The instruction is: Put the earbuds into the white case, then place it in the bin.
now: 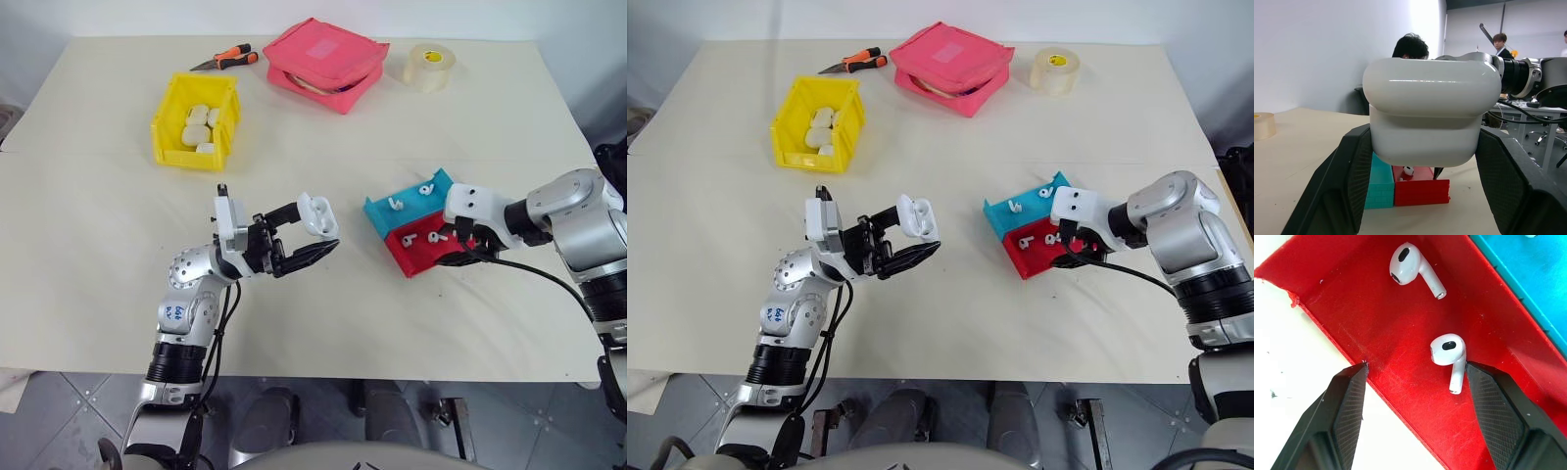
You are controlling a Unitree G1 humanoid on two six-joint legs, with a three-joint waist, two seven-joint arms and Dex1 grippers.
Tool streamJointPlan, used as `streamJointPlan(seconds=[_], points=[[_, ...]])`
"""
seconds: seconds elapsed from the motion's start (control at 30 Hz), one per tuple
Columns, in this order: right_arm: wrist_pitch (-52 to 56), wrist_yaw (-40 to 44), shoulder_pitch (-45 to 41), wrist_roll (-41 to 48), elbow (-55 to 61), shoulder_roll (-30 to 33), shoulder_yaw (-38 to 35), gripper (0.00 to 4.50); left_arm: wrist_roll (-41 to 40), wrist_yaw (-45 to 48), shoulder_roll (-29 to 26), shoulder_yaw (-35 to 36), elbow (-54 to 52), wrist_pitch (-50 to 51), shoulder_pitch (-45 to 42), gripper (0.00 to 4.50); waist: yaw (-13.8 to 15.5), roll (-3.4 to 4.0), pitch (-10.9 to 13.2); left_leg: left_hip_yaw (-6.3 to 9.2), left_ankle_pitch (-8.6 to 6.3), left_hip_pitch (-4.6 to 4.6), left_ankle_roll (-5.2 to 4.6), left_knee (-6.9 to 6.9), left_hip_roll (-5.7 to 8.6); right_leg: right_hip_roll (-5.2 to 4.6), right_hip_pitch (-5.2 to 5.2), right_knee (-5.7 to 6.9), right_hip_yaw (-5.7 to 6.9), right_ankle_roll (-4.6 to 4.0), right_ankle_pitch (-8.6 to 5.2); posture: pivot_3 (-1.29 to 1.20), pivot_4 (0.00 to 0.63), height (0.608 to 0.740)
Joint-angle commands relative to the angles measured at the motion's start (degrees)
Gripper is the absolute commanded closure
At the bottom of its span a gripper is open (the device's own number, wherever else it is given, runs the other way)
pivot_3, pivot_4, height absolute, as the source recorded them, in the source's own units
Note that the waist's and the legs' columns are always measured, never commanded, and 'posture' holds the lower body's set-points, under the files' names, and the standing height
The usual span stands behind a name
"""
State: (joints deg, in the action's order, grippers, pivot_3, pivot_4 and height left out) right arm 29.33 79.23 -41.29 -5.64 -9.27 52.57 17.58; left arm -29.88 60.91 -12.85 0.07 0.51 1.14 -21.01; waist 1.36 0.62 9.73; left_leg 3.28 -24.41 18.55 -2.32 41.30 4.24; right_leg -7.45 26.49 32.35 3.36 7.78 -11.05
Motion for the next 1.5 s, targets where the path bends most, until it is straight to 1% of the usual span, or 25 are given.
streamJointPlan(seconds=[0.03,0.37,0.73,0.8,0.87,1.0,1.17,1.27,1.33,1.5], points=[[1.16,-0.23,0.34,0.0,1.91,1.04,-0.47,1.24,-1.2,0.22,0.05,0.18,-1.33,-0.7,-1.01,1.72,-0.01,0.0,0.0,0.0,0.0,0.0,0.0,0.0,0.0,0.0,0.0,0.0,0.0,0.0,0.0,0.0,0.15,0.74],[12.7,-0.91,-1.0,2.23,9.67,2.25,-2.19,1.24,-1.23,0.56,0.16,0.19,-1.23,-0.79,-0.97,1.72,0.02,0.0,0.0,0.0,0.0,0.04,0.0,0.0,0.0,-0.01,0.03,0.0,0.0,0.0,0.0,0.0,0.15,0.74],[22.79,-5.06,-2.42,3.41,14.13,3.5,-1.89,1.24,-0.9,1.12,0.86,0.13,0.72,-1.55,-2.12,1.72,0.01,0.0,0.0,0.01,0.0,0.04,0.0,0.0,0.01,-0.01,0.04,-0.01,0.0,0.0,0.0,0.0,0.15,0.74],[24.04,-5.72,-2.22,3.82,15.22,3.64,-1.68,1.6,-0.8,1.21,0.99,0.14,1.09,-1.83,-2.28,1.72,0.04,0.0,0.0,0.01,0.0,0.04,0.0,0.0,0.01,-0.01,0.04,0.0,0.0,0.0,0.0,0.0,0.15,0.74],[25.1,-6.33,-2.0,4.19,16.36,3.7,-1.49,2.08,-0.72,1.26,1.07,0.14,1.39,-2.09,-2.42,1.72,0.0,0.0,0.0,0.01,0.0,0.05,0.0,0.0,0.01,-0.01,0.04,0.0,0.0,0.0,0.0,0.0,0.15,0.74],[27.63,-7.87,-2.13,4.84,18.07,3.45,-0.77,2.08,-0.72,1.34,1.03,0.21,1.8,-2.49,-2.52,1.72,0.04,0.0,0.0,0.01,0.0,0.08,0.0,0.0,0.01,-0.01,0.07,0.0,0.01,0.0,0.0,0.0,0.15,0.74],[29.65,-10.0,-2.88,5.11,17.38,2.36,0.94,2.08,-0.7,1.24,1.09,0.15,1.79,-2.68,-2.42,1.72,0.0,0.0,0.0,0.02,0.0,0.08,0.0,0.0,0.02,-0.01,0.08,0.0,0.01,0.0,0.0,0.0,0.15,0.74],[29.3,-10.55,-2.91,5.37,16.89,2.26,1.69,2.61,-0.73,1.23,1.03,0.17,1.71,-2.7,-2.36,1.72,-0.01,0.0,0.0,0.02,0.0,0.08,0.0,0.0,0.01,0.0,0.08,0.0,0.01,0.0,0.0,0.0,0.15,0.74],[28.8,-11.0,-3.12,5.52,16.55,2.11,2.01,3.23,-0.75,1.19,0.97,0.23,1.59,-2.67,-2.27,1.72,0.01,0.0,0.0,0.02,0.0,0.08,0.0,0.0,0.01,-0.01,0.08,0.0,0.01,0.0,0.0,0.0,0.15,0.74],[28.51,-11.39,-3.72,6.0,15.91,1.89,2.75,3.23,-0.8,1.0,0.79,0.32,1.18,-2.52,-1.9,1.72,0.01,0.0,0.0,0.02,0.0,0.09,0.0,0.0,0.02,-0.01,0.08,0.0,0.01,0.0,0.0,0.0,0.15,0.74]])
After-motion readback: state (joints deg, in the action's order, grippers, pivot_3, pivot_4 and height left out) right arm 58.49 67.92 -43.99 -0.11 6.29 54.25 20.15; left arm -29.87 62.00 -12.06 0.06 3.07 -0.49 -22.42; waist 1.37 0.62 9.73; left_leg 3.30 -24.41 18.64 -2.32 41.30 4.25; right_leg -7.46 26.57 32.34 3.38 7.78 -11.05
